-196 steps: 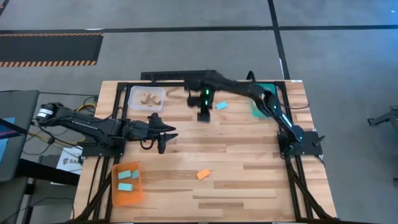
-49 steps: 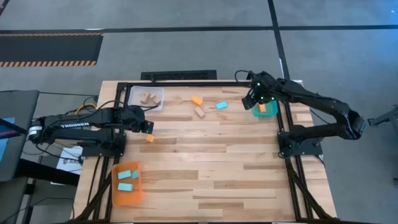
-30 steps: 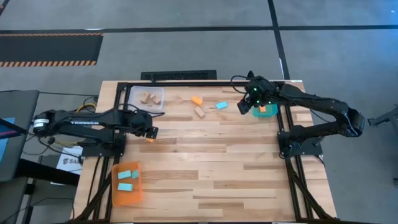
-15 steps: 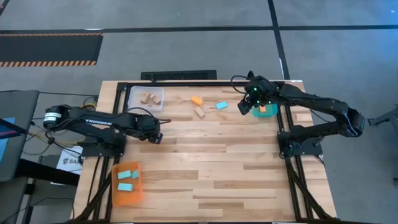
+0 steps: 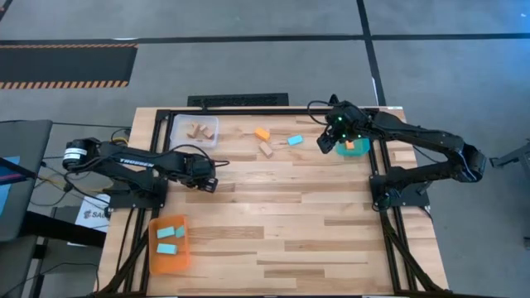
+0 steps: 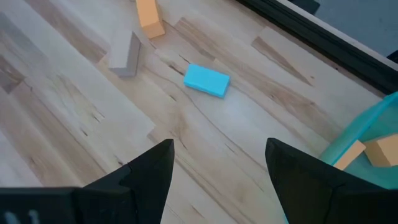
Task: Sort & place blocks by color
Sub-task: Put the orange block into the light blue bin
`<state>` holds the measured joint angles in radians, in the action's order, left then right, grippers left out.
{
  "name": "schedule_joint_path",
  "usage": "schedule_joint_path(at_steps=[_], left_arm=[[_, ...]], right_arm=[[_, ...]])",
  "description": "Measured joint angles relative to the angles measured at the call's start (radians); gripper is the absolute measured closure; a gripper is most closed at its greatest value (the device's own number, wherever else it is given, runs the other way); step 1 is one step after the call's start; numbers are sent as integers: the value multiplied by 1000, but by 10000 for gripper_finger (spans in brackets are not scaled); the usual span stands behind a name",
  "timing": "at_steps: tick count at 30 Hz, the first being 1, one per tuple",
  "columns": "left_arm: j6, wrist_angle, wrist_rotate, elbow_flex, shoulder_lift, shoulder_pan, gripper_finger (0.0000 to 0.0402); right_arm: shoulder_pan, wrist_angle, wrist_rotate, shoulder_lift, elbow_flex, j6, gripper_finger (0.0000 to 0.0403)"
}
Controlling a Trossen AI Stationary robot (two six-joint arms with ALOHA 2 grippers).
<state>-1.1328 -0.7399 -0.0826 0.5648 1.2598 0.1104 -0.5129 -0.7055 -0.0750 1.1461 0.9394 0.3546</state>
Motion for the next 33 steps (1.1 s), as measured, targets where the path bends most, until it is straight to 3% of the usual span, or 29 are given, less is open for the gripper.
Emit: schedule_joint_path(at_steps=[2, 12, 23, 28, 33], left_arm=[[9, 0, 0, 1, -2, 0, 301], [56, 116, 9, 0, -91, 1, 303], [83, 808, 137, 1, -245, 98, 303], [53, 1034, 184, 1, -246, 129, 303], [28, 1214, 184, 1, -245, 131, 303]], right_arm=[[0, 1, 1, 0, 0, -3, 127], [19, 82, 183, 0, 0, -52, 127], [213, 564, 245, 5, 0, -300, 127], [306, 815, 245, 29, 2, -465, 127], [359, 1045, 236, 96, 2, -488, 127]])
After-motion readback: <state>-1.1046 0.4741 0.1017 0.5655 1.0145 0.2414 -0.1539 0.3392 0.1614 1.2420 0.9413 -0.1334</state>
